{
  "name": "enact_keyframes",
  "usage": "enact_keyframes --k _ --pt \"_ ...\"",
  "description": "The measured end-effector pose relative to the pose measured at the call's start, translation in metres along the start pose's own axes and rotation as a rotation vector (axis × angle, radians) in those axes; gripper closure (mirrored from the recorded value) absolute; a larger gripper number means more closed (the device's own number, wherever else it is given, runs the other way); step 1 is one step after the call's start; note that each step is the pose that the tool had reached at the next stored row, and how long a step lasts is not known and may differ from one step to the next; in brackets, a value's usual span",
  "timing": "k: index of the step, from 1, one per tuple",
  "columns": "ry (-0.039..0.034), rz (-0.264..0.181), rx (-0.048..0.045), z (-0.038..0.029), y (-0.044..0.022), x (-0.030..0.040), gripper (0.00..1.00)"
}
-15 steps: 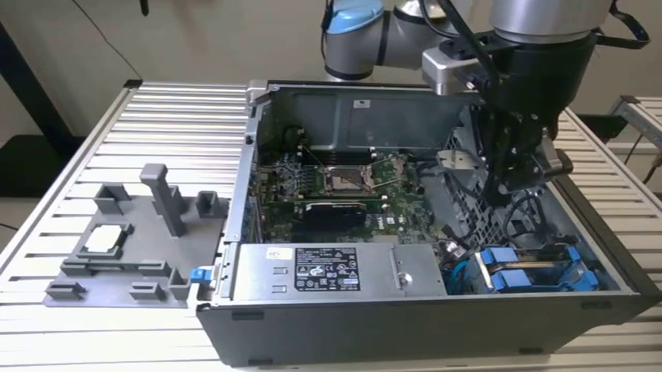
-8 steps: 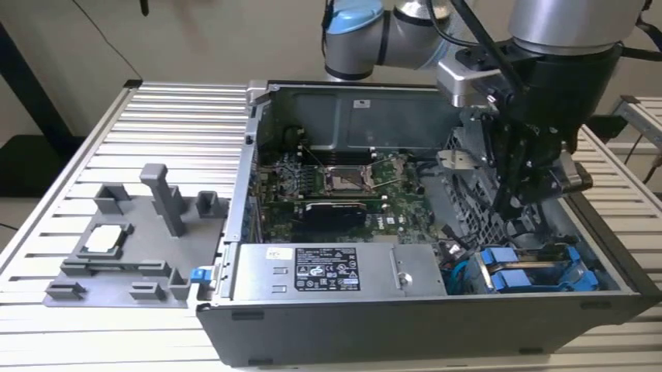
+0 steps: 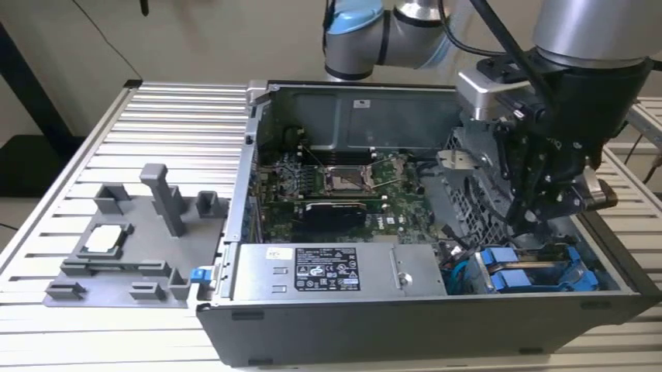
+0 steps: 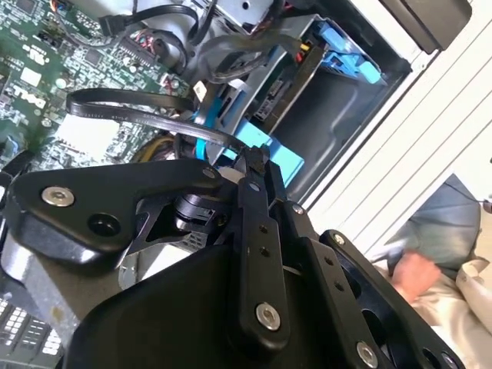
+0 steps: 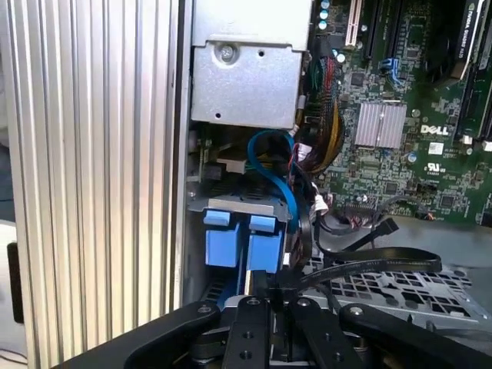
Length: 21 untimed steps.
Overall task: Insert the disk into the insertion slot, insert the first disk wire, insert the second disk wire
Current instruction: 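Insert the second disk wire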
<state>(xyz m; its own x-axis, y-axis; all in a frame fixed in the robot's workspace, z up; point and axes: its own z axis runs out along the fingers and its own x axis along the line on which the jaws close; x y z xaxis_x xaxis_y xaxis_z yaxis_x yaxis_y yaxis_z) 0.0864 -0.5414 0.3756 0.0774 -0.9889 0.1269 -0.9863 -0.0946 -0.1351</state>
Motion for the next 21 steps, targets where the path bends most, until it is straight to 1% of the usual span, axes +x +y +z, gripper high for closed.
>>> enact_keyframes --k 3,8,15,16,17,21 --pt "-0.0006 -0.001 -0.0064 0.0016 -0.0034 0.0069 0.84" --pt "-0.0016 -0.002 -0.0162 0.0039 -0.0106 0.0162 0.84" --pt "-0.0022 -0.002 -0.0166 0.004 -0.0112 0.0167 0.84" --pt "-0.0067 -0.001 -0.0156 0.0041 -0.0112 0.0167 0.84" --pt "-0.0183 0.001 -0.0132 0.0042 -0.0112 0.0167 0.84" --pt "-0.0853 0.011 -0.0029 0.0041 -0.0112 0.0166 0.84"
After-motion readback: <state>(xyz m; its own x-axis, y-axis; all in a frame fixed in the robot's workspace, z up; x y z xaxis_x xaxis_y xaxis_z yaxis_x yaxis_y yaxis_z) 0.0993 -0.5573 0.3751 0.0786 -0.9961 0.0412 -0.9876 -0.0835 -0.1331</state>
